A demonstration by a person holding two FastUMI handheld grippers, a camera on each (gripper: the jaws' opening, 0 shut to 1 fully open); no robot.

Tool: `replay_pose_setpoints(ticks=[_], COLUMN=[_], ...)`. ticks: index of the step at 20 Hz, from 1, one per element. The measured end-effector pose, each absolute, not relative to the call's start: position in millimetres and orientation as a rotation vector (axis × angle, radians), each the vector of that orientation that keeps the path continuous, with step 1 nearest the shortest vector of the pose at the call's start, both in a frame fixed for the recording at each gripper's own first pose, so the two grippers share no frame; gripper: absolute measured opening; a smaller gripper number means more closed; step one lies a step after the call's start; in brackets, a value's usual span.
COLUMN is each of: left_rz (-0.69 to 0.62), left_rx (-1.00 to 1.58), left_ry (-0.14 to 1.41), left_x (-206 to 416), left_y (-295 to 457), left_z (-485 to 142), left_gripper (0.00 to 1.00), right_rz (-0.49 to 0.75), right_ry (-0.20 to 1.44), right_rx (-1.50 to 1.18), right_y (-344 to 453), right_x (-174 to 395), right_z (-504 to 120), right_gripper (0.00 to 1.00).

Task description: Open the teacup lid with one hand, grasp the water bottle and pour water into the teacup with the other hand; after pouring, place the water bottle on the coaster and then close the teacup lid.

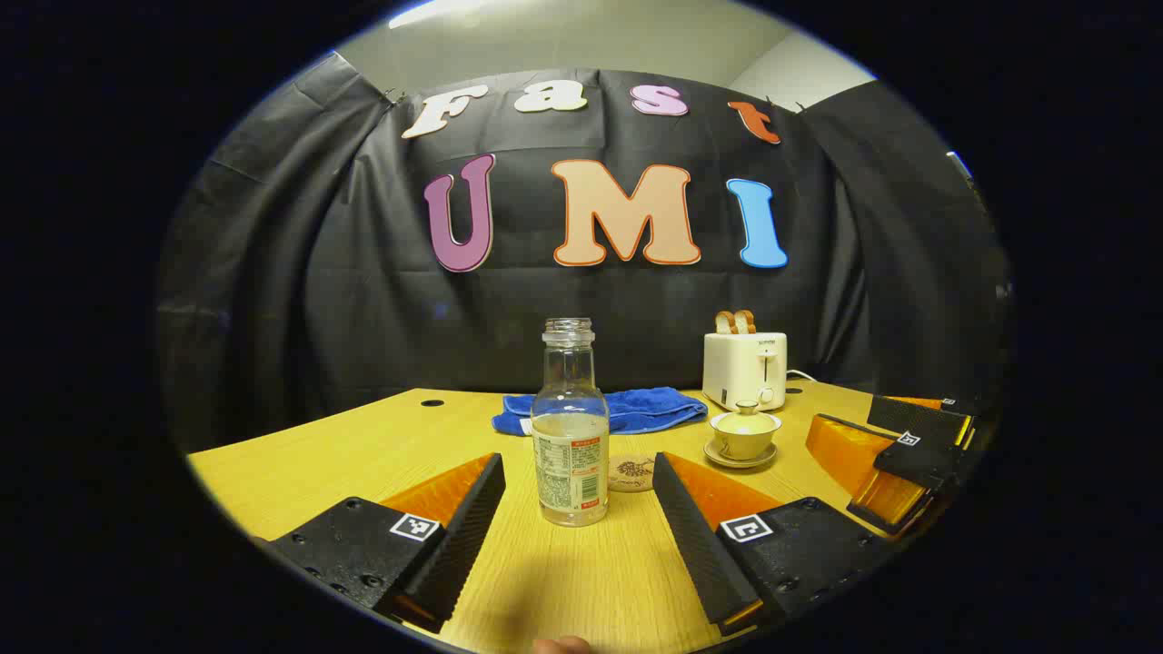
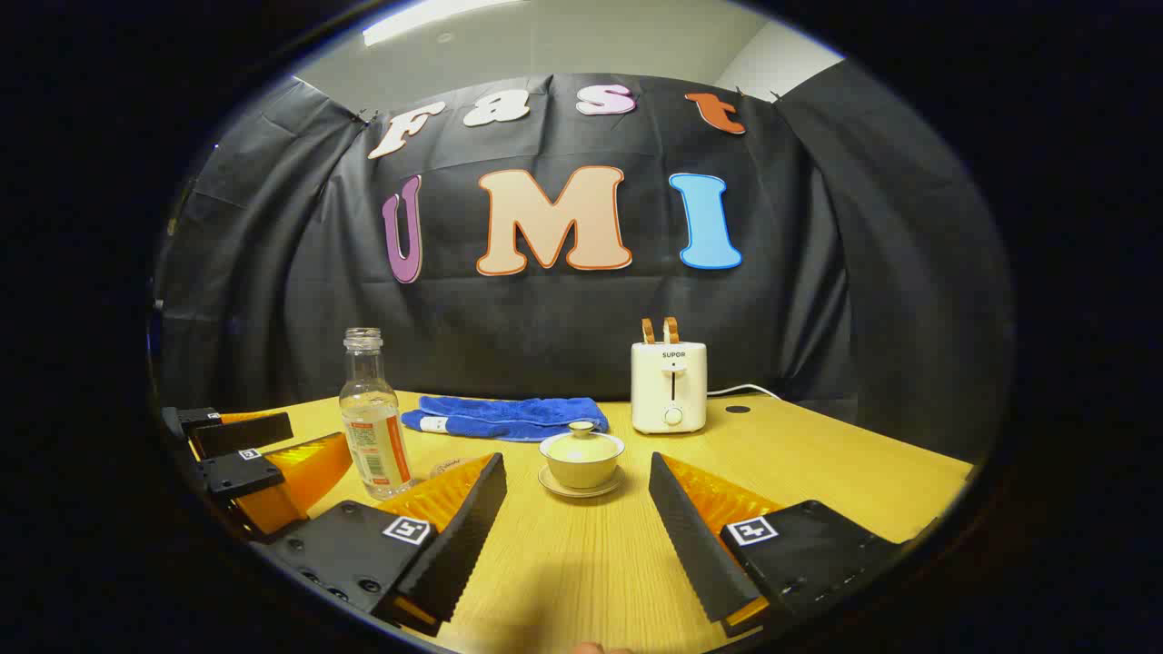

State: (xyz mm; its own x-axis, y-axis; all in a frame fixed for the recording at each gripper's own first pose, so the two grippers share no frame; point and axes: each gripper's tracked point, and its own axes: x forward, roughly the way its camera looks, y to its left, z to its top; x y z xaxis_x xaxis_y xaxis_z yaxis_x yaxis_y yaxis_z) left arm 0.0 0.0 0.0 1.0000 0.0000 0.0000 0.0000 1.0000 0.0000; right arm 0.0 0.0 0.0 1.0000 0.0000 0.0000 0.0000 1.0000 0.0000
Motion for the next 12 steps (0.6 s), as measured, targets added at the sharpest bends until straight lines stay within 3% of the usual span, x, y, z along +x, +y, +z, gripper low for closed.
replay_pose_setpoints(ticks=[12], left_rz=[-0.003], left_rx=[0.002], left_ry=[0.006], left_x=[0.2], left_y=[-1.7], left_z=[-1.3], left_gripper=[0.95], right_rz=[-0.008], right_ry=[-0.002], right_rx=[-0.001], right_y=[0.2], right_x=[-0.2], right_z=[-2.1], right_gripper=[1.00])
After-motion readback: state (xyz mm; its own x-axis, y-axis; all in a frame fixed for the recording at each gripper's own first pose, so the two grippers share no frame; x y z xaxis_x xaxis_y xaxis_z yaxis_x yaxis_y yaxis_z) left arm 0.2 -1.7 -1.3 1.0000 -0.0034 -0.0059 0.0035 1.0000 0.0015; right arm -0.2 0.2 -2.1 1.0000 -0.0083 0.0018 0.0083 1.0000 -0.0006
